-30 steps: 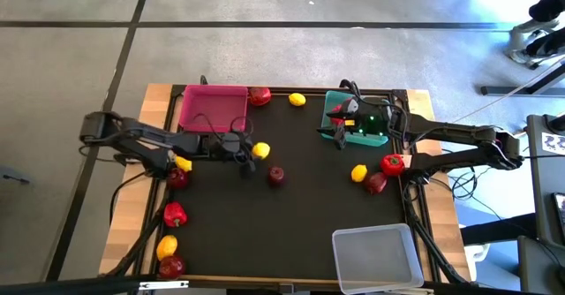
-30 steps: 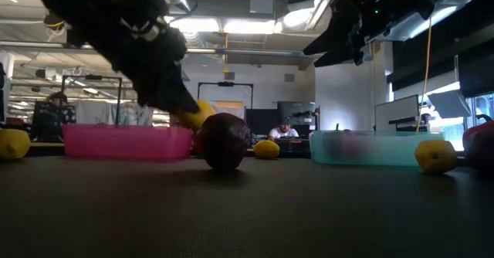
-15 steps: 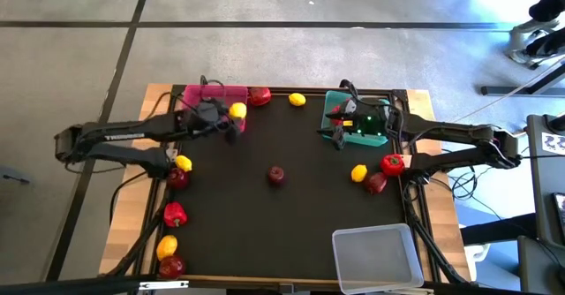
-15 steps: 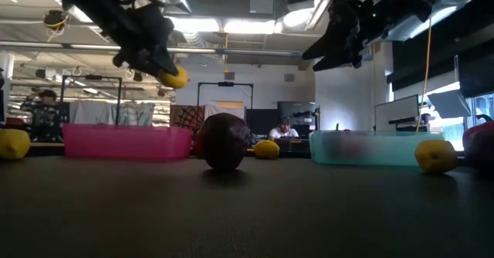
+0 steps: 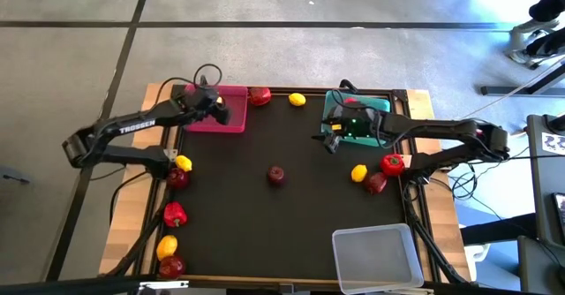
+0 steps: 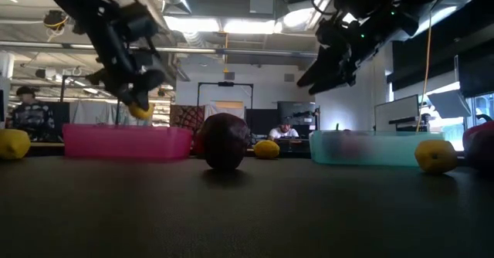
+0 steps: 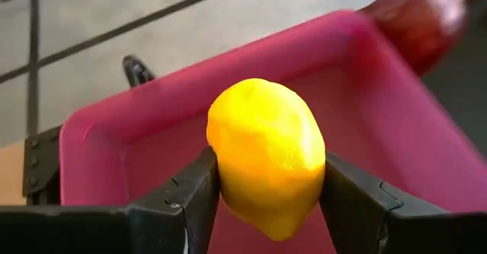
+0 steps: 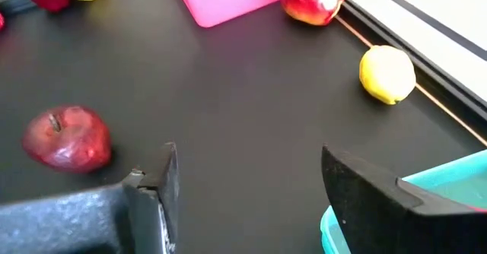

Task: Sort produce into baskets
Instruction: Put the lemon into the pink bin

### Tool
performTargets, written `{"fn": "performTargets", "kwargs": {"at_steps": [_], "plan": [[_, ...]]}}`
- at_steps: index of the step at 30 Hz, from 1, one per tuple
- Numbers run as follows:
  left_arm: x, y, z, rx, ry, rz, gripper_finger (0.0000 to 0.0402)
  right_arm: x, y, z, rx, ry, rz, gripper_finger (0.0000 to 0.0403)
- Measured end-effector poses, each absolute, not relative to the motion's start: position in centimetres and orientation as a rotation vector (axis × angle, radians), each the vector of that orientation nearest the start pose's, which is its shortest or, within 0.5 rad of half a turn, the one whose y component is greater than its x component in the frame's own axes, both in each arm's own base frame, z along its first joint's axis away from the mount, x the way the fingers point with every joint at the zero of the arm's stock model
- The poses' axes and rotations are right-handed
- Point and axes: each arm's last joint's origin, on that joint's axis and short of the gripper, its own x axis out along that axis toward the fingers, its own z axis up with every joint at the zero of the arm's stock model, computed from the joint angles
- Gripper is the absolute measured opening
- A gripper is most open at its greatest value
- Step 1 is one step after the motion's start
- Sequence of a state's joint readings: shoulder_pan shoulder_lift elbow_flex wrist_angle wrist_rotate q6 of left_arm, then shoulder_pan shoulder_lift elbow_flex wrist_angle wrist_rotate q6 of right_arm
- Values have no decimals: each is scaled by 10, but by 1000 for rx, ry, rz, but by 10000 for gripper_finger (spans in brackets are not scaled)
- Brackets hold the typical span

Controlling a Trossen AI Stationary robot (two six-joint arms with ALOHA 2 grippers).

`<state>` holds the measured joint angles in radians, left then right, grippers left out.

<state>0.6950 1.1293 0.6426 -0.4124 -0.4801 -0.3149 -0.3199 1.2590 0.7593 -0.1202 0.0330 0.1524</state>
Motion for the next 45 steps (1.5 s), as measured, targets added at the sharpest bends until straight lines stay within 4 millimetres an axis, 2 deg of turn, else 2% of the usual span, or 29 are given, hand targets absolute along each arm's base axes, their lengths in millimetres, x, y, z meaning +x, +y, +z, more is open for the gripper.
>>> {"fn": "performTargets", "kwargs": {"at_steps": [8,16,38,45], "plan": [[151,162,185,-381,889,1280,210,248,-83,233,235,593,-388,237],[146,174,172,-418,947,1325,224,248,-83,233,235,593,-388,237],[146,181,169,-384,955,1319,226,248,-83,233,235,594,-388,237],[141,184,169,-450,918,1374,226,248,-83,233,235,593,-388,237]]}}
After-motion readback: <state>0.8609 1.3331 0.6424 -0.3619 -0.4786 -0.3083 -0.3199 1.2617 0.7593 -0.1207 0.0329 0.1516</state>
